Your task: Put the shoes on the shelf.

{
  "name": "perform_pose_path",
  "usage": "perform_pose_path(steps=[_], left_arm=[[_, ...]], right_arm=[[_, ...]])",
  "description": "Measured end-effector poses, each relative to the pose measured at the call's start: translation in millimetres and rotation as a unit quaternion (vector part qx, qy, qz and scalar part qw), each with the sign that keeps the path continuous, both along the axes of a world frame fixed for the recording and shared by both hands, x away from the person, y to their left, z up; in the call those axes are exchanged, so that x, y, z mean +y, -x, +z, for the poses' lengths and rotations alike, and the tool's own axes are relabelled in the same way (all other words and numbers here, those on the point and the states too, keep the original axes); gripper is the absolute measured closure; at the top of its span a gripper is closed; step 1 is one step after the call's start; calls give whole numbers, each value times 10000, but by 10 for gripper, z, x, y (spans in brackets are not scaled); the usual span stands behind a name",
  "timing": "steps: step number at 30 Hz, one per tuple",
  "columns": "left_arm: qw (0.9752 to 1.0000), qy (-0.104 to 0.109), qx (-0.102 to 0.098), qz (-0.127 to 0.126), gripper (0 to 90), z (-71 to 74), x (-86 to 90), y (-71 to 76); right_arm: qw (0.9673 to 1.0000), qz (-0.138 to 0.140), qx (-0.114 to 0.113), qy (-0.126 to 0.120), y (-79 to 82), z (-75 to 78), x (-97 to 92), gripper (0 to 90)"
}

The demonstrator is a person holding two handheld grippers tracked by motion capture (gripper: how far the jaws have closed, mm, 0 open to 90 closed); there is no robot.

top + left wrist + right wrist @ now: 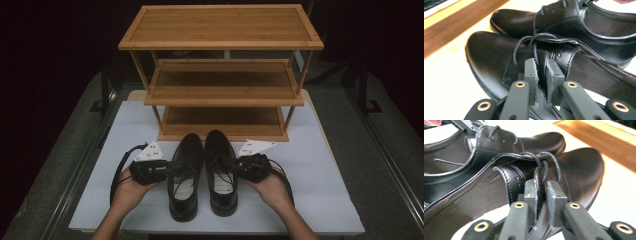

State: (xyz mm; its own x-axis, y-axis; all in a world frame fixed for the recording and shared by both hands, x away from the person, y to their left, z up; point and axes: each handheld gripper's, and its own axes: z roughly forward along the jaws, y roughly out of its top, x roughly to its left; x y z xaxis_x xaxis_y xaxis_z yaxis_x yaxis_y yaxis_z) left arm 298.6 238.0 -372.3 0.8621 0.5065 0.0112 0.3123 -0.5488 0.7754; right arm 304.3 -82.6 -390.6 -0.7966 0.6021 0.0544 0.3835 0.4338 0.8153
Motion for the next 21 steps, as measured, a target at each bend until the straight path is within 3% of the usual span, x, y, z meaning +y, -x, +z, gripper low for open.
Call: perform_pose_path(steps=[9,21], left_arm=[[9997,59,-108,202,859,21,152,-13],[9991,141,-286,292,871,91,121,-31]], right_arm=[[9998,-167,-62,-55,-45,8,-112,857],[9994,-309,-113,-106,-58,83,-268,863]])
